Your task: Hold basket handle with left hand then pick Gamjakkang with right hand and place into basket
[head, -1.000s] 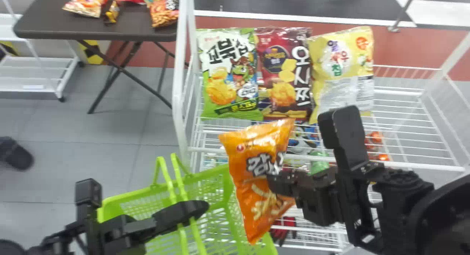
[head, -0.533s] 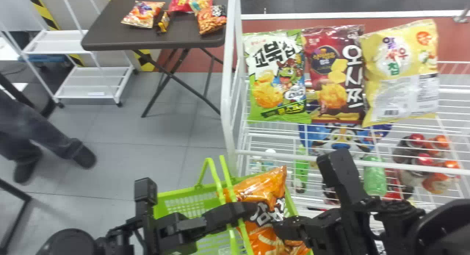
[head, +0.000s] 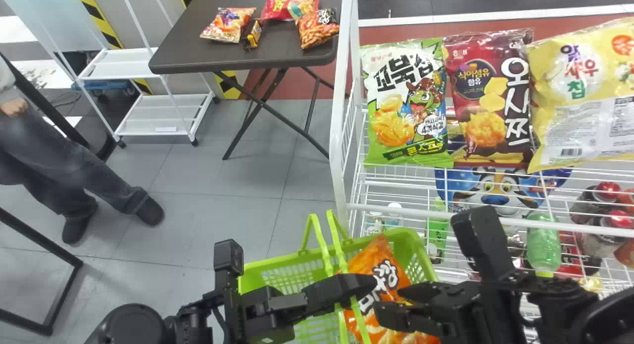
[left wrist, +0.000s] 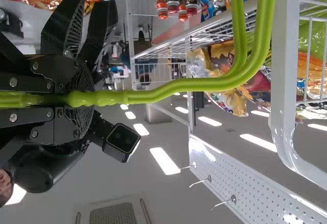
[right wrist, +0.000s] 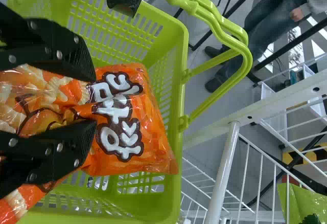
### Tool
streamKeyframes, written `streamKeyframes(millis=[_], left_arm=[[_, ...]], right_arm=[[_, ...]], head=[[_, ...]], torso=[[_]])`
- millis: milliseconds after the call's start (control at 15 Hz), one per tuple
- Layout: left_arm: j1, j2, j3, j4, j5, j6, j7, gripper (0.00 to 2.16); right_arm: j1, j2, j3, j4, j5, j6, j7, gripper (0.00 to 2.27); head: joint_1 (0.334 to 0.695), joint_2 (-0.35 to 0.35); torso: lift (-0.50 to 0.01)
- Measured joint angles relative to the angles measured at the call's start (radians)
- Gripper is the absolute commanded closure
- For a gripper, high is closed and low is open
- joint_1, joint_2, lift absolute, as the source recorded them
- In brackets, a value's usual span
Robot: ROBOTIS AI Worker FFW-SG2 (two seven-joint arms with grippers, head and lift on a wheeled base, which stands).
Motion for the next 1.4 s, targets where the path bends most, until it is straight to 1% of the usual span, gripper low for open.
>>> streamKeyframes(millis=[133, 400, 467, 533, 600, 733, 800, 867, 1000, 1200, 1400], left_arm=[[0.000, 0.001, 0.001, 0.000, 0.000, 0.000, 0.000, 2.15], [0.004, 0.000, 0.002, 0.003, 0.001, 0.000, -0.004, 2.15], [0.006, 0.000, 0.003, 0.004, 0.002, 0.000, -0.005, 2.15], [0.010, 0.000, 0.006, 0.004, 0.004, 0.000, -0.009, 2.15], [0.013, 0.000, 0.009, 0.005, 0.006, 0.000, -0.011, 2.15], [0.015, -0.001, 0.011, 0.008, 0.008, -0.001, -0.012, 2.15], [0.015, -0.002, 0.011, 0.011, 0.008, -0.002, -0.012, 2.15], [0.015, -0.003, 0.011, 0.013, 0.008, -0.003, -0.012, 2.15], [0.015, -0.003, 0.011, 0.014, 0.008, -0.003, -0.012, 2.15], [0.015, -0.005, 0.011, 0.017, 0.008, -0.006, -0.009, 2.15], [0.012, -0.008, 0.011, 0.017, 0.008, -0.009, -0.002, 2.15]], right_arm=[[0.030, -0.003, -0.035, -0.029, 0.013, -0.105, 0.001, 0.07], [0.094, -0.003, -0.139, -0.054, 0.039, -0.428, -0.005, 0.08], [0.109, -0.001, -0.168, -0.054, 0.038, -0.477, -0.005, 0.08], [0.124, 0.000, -0.202, -0.055, 0.036, -0.515, -0.005, 0.07], [0.145, 0.001, -0.237, -0.057, 0.036, -0.573, -0.003, 0.05], [0.195, 0.004, -0.301, -0.055, 0.040, -0.755, -0.002, 0.05], [0.215, 0.010, -0.328, -0.045, 0.045, -0.830, -0.003, 0.05], [0.234, 0.020, -0.358, -0.026, 0.050, -0.911, -0.003, 0.05], [0.261, 0.039, -0.405, 0.025, 0.054, -1.034, -0.001, 0.05], [0.292, 0.060, -0.437, 0.098, 0.055, -1.157, 0.002, 0.05], [0.307, 0.077, -0.436, 0.141, 0.055, -1.209, 0.007, 0.05]], head=[[0.695, 0.173], [0.695, 0.100], [0.695, 0.079], [0.695, 0.038], [0.695, 0.019], [0.695, -0.030], [0.695, -0.055], [0.695, -0.100], [0.695, -0.137], [0.695, -0.183], [0.695, -0.190]], torso=[[-0.017], [-0.017], [-0.017], [-0.017], [-0.017], [-0.017], [-0.017], [-0.017], [-0.017], [-0.017], [-0.017]])
